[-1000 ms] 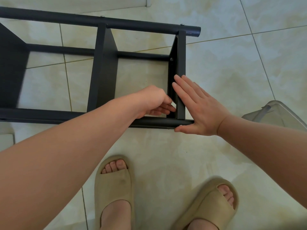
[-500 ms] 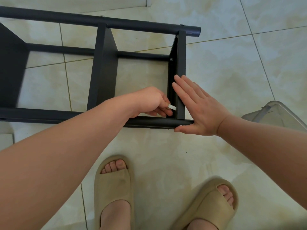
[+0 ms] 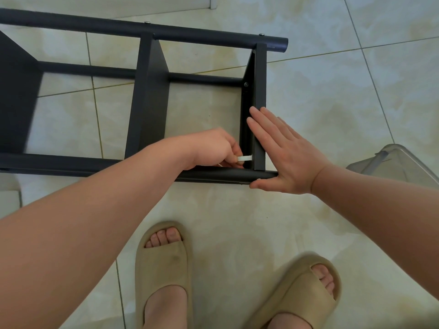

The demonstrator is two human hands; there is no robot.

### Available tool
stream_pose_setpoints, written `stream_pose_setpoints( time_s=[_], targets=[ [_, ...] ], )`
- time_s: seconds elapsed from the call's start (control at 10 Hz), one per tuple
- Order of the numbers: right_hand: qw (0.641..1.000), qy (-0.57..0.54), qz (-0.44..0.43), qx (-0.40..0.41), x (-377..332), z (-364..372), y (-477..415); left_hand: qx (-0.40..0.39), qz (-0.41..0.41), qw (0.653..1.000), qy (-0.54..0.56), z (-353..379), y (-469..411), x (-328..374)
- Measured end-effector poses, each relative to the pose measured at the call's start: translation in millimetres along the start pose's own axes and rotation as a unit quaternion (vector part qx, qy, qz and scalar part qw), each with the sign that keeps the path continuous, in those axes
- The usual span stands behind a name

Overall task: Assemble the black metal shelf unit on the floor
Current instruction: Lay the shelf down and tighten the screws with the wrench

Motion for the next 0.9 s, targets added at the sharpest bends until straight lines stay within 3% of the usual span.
stream_pose_setpoints(
  time_s=[0.5, 0.9],
  targets=[
    [1.0, 0.001, 0.0, 0.001, 0, 1, 0, -0.014, 0.0, 0.998, -0.066, 1, -3, -3],
    [1.0, -0.001, 0.0, 0.005, 0, 1, 0, 0.056, 0.065, 0.99, -0.11, -19, -6, -1]
  ],
)
Point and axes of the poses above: each hand's wrist, its own y-axis away from the middle knuckle, its own z-axis out of the palm, x = y × z, the point moved 6 cm from there along -y, towards the middle knuckle, and after that the axes turned 10 degrees about z, right-handed, at the moved point
